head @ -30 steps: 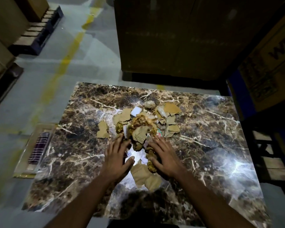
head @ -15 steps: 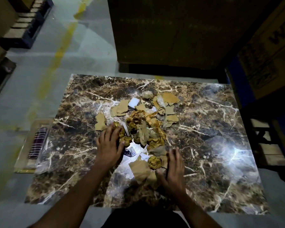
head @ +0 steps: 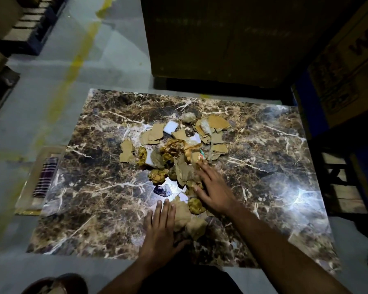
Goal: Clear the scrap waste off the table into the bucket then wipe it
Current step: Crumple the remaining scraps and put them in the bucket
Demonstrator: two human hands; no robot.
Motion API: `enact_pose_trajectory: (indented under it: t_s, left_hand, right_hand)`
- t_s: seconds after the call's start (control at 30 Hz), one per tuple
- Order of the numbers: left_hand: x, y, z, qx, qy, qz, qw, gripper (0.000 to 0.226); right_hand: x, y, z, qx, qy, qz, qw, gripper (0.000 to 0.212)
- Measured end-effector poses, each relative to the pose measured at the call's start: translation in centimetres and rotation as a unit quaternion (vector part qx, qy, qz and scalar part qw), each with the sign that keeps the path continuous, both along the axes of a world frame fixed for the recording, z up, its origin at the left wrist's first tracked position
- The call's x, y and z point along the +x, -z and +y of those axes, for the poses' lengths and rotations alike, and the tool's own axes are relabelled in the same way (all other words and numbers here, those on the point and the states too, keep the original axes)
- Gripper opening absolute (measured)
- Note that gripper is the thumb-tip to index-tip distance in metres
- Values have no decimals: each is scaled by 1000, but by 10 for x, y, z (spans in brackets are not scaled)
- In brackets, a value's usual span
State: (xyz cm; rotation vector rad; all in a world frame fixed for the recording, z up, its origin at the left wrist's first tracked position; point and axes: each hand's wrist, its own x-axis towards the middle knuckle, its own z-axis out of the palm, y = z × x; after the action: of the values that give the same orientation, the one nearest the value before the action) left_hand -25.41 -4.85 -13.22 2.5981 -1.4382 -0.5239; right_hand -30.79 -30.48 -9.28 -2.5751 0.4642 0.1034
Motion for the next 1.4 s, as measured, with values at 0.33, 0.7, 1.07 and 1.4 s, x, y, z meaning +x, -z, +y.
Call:
enact_pose_trajectory:
  t_s: [0.33, 0.7, 1.07, 1.4]
  left_hand:
    - [14, -11, -29, -24, 3, 39, 999, 96]
    - [46, -38, -91, -192, 28, 41, 980, 62]
    - [61, -21, -111, -101, 3, 10, 995, 57]
    - [56, -42, -127, -291, -208, 11, 934, 49]
  right_hand:
    - [-73, 7, 23, 56, 120, -117, 984, 68]
    - [-112, 30, 127, 29, 320, -96, 942, 88]
    - [-45, 39, 94, -41, 279, -110, 953, 90]
    - [-22, 16, 2, 127, 227, -156, 953, 97]
